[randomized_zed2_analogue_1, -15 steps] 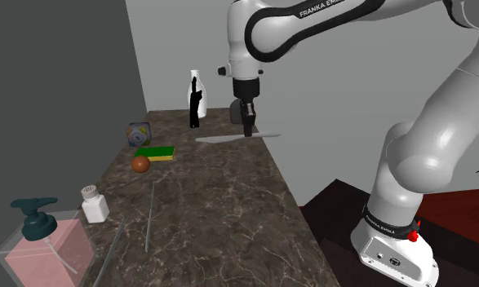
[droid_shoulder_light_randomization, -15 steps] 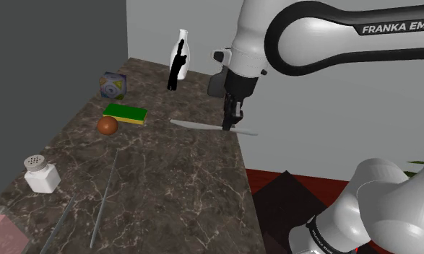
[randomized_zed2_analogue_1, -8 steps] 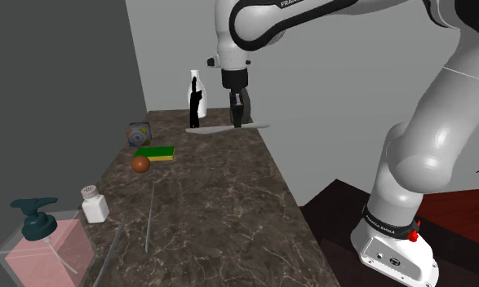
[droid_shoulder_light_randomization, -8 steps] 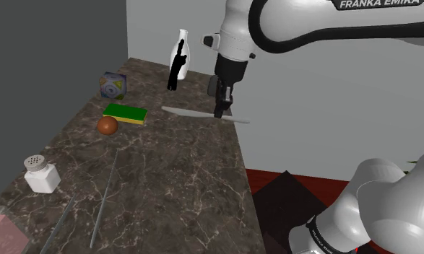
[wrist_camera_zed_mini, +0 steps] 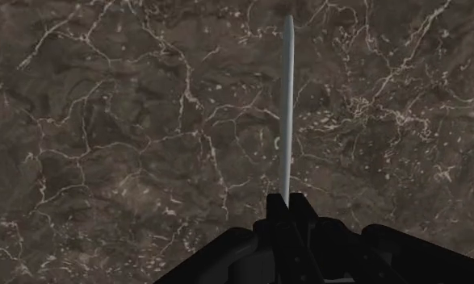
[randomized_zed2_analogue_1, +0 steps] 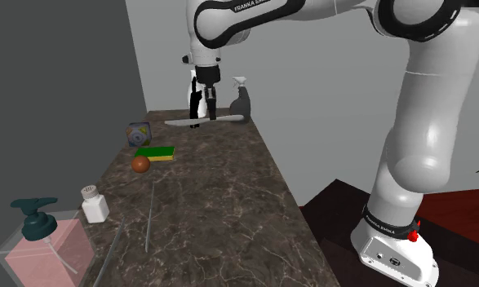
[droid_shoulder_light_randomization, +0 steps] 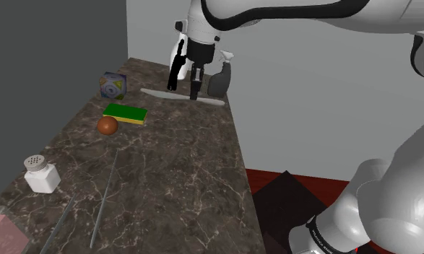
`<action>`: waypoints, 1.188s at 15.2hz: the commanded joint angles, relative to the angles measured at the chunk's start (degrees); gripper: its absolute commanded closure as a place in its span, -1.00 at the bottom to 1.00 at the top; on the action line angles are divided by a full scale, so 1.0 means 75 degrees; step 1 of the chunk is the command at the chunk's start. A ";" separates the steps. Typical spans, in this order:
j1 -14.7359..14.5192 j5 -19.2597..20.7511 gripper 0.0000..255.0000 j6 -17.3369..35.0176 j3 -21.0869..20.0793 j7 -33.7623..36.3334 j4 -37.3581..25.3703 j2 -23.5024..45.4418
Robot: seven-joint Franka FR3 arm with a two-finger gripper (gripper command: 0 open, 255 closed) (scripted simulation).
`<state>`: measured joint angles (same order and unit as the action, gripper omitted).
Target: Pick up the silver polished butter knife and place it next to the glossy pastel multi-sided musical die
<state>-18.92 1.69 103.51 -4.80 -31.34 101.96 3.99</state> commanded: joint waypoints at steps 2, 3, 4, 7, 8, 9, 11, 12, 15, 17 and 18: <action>0.0042 0.0069 1.00 -0.0275 0.0049 -0.0091 -0.1175 0.0899; 0.0050 0.0091 1.00 -0.0399 0.0063 -0.0117 -0.1633 0.1233; 0.0055 0.0113 1.00 -0.0538 0.0076 -0.0143 -0.2117 0.1578; 0.0059 0.0175 1.00 -0.1073 0.0117 -0.0227 -0.3787 0.2713; 0.0055 0.0195 1.00 -0.1306 0.0130 -0.0258 -0.4452 0.3144; 0.0047 0.0216 1.00 -0.1582 0.0144 -0.0291 -0.5206 0.3621; 0.0005 0.0260 1.00 -0.2401 0.0181 -0.0374 -0.7282 0.4876; 0.0013 0.0256 1.00 -0.2239 0.0182 -0.0369 -0.7040 0.4796; 0.0034 0.0250 1.00 -0.1806 0.0177 -0.0353 -0.6431 0.4621; 0.0046 0.0248 1.00 -0.1544 0.0175 -0.0344 -0.6090 0.4542; 0.0051 0.0248 1.00 -0.1420 0.0174 -0.0340 -0.5934 0.4510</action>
<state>-18.60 3.54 92.03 -3.50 -33.86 56.77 37.71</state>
